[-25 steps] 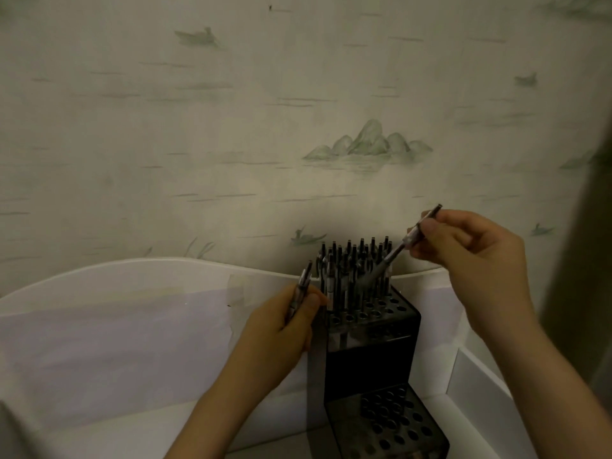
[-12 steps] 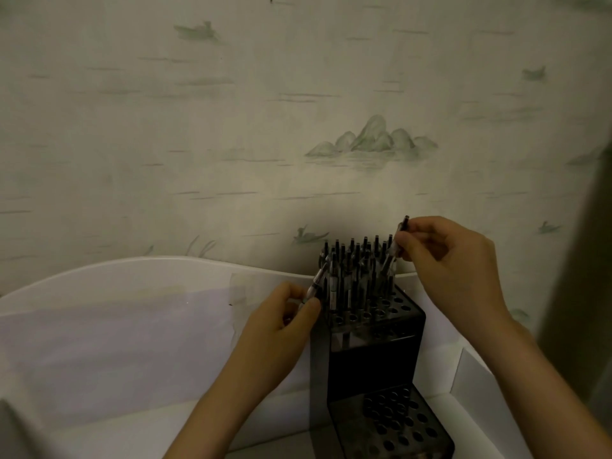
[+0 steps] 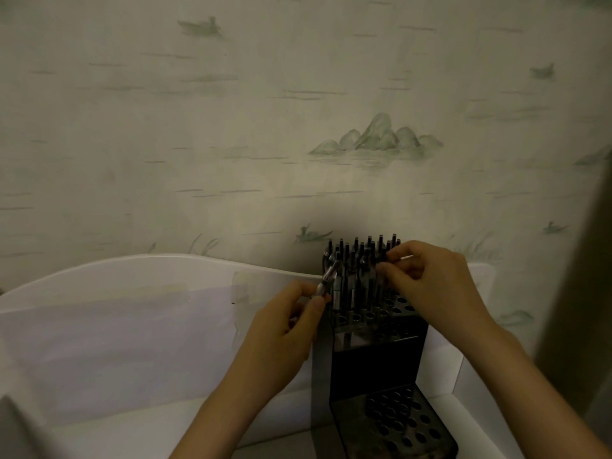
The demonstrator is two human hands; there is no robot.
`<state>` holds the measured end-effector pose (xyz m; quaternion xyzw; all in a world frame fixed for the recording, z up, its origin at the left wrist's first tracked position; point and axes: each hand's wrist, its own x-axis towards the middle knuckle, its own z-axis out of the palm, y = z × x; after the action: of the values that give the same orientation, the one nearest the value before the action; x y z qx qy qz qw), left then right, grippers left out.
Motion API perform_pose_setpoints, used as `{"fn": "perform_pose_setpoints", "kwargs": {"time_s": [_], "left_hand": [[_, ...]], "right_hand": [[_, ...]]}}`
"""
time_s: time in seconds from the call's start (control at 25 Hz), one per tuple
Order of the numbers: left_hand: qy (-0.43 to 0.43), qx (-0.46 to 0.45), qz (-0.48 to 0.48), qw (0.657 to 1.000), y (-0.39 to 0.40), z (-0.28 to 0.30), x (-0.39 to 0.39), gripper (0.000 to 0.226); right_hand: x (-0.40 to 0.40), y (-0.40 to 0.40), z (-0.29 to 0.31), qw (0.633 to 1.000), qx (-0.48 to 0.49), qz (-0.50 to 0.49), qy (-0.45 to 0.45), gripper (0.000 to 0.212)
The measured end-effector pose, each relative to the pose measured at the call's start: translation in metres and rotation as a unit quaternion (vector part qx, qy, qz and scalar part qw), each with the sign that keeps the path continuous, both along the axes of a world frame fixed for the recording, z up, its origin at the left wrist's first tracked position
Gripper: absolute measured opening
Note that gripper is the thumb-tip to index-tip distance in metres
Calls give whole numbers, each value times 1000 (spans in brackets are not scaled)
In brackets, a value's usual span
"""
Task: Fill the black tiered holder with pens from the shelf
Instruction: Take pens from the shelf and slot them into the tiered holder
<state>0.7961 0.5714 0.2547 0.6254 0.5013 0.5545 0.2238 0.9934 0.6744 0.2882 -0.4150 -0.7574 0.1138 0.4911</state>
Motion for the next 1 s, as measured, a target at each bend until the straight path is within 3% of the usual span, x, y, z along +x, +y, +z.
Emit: {"fn": "perform_pose_setpoints", "kwargs": {"time_s": [0.08, 0.2, 0.28, 0.44, 0.64, 0.8, 0.88, 1.0], "left_hand": [[5, 0, -3, 1000, 1, -1, 2, 18], [17, 4, -11, 1000, 2, -2, 7, 18], [28, 8, -21, 999, 3, 0, 11, 18], [35, 23, -52, 998, 4, 1, 22, 20], [59, 35, -15, 998, 4, 2, 28, 18], [189, 39, 114, 975, 0, 0, 12, 16], [260, 50, 174, 948, -2, 1, 5, 21], [317, 52, 223, 920, -1, 1, -1, 29]], "right_hand": [[2, -4, 1, 1000, 5, -5, -8, 18], [2, -16, 2, 994, 105, -38, -5, 31], [0, -28, 0, 989, 149, -7, 16, 31], [-13, -48, -8, 990, 13, 135, 43, 24], [-7, -43, -1, 951, -134, 190, 203, 9], [17, -35, 26, 915, -83, 171, 355, 5], [28, -29, 35, 937, -7, 121, 328, 6], [34, -21, 34, 979, 80, 22, 185, 8]]}}
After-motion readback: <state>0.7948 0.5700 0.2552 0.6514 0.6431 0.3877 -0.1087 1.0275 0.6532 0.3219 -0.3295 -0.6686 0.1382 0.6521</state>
